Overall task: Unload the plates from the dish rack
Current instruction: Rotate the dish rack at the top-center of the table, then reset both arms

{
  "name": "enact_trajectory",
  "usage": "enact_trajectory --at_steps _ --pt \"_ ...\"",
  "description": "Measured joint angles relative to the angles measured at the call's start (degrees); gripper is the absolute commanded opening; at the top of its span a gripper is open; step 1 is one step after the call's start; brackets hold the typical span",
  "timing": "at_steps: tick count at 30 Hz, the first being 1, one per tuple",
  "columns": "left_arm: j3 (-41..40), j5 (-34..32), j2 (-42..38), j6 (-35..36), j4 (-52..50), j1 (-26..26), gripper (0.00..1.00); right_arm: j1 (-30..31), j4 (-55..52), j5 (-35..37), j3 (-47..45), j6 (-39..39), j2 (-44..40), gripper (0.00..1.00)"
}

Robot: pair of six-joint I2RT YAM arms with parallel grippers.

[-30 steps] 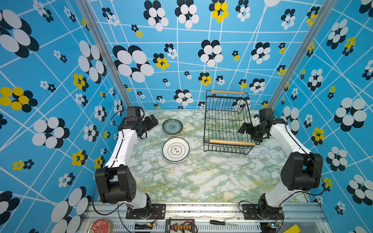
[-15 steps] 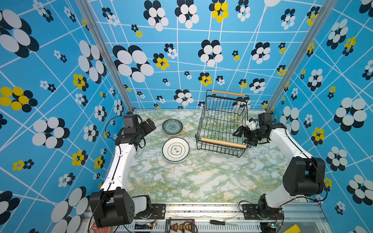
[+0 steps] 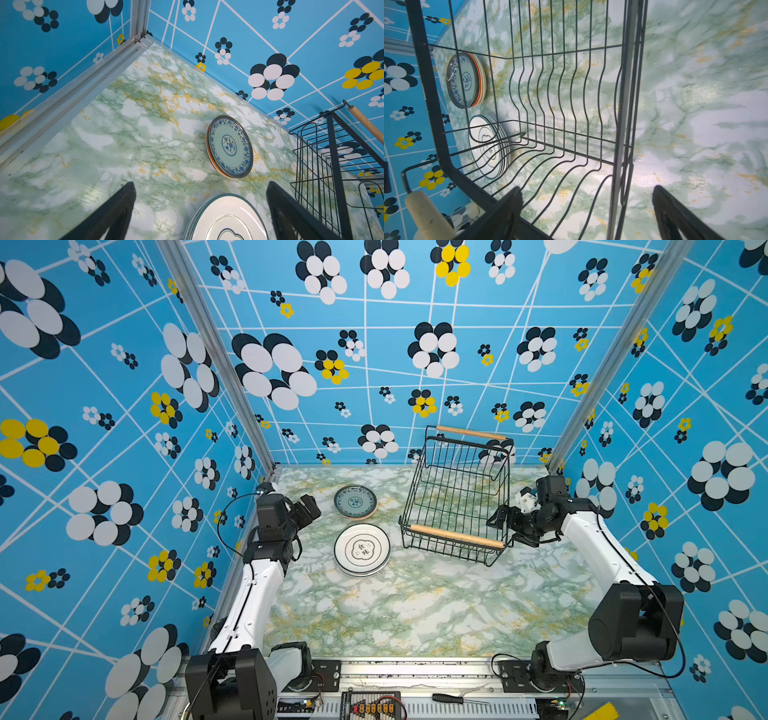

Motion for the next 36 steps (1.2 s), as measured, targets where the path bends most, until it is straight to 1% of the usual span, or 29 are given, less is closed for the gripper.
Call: enact_trajectory --at_steps 4,7,10,14,17,19,23,26,29,33,36 --pt "-2.6 -2.8 -1.5 3.4 4.7 0.0 0.99 0.0 0.6 3.5 1.5 0.0 -1.2 0.99" --pt "-4.9 -5.5 -1.6 6.6 8.7 0.0 0.99 0.0 3.5 8.3 2.0 0.2 -2.2 0.99" --pt "-6.8 -7.7 -0.5 9.4 13.2 -0.1 0.99 0.0 13.0 15.6 -1.9 0.5 -6.2 0.99" --pt "-7.9 -8.7 3.8 12.1 18.8 -0.1 0.99 -0.2 28.3 23.8 -12.5 -0.6 -12.4 0.99" --pt "-9.6 -8.9 6.8 14.1 23.2 -0.3 0.99 -0.4 38.4 28.4 -18.6 -3.3 -13.0 0.99" --pt "-11.2 -8.9 7.7 15.4 25.3 -0.7 0.99 -0.4 42.5 30.8 -20.8 -5.5 -12.2 0.99" --pt "-15.4 -9.0 7.8 18.6 29.7 -2.9 0.99 -0.5 49.4 33.9 -22.7 -8.4 -9.6 0.99" --pt "-18.4 -8.8 8.1 21.0 32.7 -4.2 0.99 -0.7 55.0 34.9 -25.4 -9.3 -8.0 0.99" --pt "-20.7 -8.1 9.0 22.1 35.5 -4.6 0.99 -0.8 60.0 34.7 -29.3 -10.2 -7.1 0.99" --pt "-22.1 -6.2 9.2 23.0 38.0 -4.7 0.99 -0.8 63.4 33.9 -30.8 -11.5 -4.7 0.99" --pt "-22.4 -5.3 9.2 23.4 40.3 -4.9 0.99 -0.8 70.1 33.2 -34.0 -11.7 -3.8 0.99"
